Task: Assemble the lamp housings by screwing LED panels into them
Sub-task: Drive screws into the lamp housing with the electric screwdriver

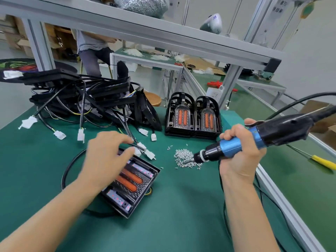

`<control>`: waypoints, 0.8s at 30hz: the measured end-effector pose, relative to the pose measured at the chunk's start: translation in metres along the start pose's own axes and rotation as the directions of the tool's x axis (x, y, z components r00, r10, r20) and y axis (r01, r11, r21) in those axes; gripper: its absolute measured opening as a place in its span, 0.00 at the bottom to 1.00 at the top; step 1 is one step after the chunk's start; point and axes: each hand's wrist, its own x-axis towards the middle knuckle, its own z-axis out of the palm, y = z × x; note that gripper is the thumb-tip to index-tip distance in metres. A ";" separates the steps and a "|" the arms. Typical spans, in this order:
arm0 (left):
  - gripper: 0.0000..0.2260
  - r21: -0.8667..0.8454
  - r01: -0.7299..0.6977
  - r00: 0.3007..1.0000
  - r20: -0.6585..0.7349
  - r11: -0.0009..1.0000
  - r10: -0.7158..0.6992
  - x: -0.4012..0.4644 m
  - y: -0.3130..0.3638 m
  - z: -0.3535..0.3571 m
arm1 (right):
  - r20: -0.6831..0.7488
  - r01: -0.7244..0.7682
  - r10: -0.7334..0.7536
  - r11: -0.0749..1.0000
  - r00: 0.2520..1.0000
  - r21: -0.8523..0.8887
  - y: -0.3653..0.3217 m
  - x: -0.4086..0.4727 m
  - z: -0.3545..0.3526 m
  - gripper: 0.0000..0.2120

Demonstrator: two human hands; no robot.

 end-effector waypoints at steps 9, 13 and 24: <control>0.09 0.146 -0.234 0.689 0.723 0.961 0.058 0.071 0.046 0.087 | -0.007 -0.027 0.027 0.999 1.000 -0.036 0.008 -0.006 0.000 0.11; 0.08 0.250 -0.306 0.654 0.756 0.918 0.012 0.071 0.048 0.101 | -0.015 -0.042 0.042 0.998 0.999 -0.050 0.007 -0.007 -0.004 0.11; 0.05 0.316 -0.393 0.680 0.732 0.864 0.041 0.064 0.050 0.103 | -0.003 -0.047 0.046 0.996 0.999 -0.071 0.003 -0.010 -0.004 0.11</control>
